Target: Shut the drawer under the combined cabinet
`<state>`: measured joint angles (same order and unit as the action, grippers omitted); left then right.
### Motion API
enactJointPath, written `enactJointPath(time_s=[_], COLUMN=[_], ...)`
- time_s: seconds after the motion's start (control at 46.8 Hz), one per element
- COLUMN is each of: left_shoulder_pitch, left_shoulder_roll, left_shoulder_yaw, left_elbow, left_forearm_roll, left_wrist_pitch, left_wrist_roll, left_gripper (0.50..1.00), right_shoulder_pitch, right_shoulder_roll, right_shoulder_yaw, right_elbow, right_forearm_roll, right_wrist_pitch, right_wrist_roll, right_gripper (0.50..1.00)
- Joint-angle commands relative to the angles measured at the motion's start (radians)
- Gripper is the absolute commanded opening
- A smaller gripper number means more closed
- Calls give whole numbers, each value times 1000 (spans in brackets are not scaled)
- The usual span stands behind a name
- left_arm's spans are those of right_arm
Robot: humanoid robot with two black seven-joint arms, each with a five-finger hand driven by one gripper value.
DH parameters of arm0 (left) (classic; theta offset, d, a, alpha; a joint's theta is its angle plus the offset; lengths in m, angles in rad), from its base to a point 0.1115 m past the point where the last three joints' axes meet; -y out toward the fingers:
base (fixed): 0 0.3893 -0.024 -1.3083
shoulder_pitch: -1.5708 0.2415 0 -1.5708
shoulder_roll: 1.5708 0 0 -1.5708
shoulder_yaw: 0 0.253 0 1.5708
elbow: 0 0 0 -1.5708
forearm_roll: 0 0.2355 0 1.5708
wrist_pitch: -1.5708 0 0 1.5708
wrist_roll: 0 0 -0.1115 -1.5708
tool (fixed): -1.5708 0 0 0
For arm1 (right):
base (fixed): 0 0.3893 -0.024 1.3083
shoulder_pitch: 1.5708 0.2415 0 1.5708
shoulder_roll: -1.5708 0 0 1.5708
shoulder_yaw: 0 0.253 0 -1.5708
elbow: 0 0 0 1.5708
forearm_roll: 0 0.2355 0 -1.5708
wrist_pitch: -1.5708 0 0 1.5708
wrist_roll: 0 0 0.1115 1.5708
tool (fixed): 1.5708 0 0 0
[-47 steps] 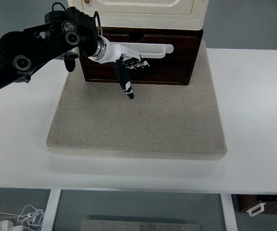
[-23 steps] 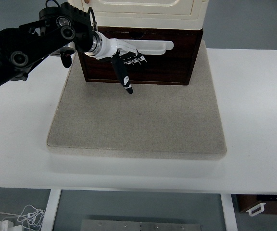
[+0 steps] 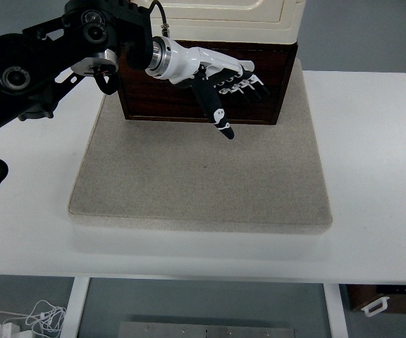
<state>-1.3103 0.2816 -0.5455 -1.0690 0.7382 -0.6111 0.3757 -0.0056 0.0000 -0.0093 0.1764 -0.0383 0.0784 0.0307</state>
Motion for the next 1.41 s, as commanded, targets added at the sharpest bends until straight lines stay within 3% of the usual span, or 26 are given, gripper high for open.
enactJointPath(time_s=[0.0,0.299,0.641,0.876,1.111,1.389], left_shoulder_pitch=[-4,-79,-107,-158,-176,-136], left_shoulder_roll=[-9,-28,-12,53,83,91], left_shoulder_yaw=[-69,-373,-721,-795,-780,-780], left_elbow=[-14,6,191,440,632,811], left_forearm_roll=[-52,-91,-117,-161,-252,-339], left_wrist_pitch=[0,0,0,25,277,307], left_wrist_roll=[-35,-219,-354,-388,-389,-331], left_gripper=[996,999,999,999,999,999], right_shoulder_pitch=[-1,-1,1,-1,-1,-4], right_shoulder_roll=[0,0,0,0,0,0], right_shoulder_yaw=[0,0,0,0,0,0], right_elbow=[0,0,0,0,0,2], right_forearm_roll=[0,0,0,0,0,-3], right_wrist_pitch=[0,0,0,0,0,1], right_wrist_roll=[0,0,0,0,0,0], right_gripper=[952,952,952,952,952,952])
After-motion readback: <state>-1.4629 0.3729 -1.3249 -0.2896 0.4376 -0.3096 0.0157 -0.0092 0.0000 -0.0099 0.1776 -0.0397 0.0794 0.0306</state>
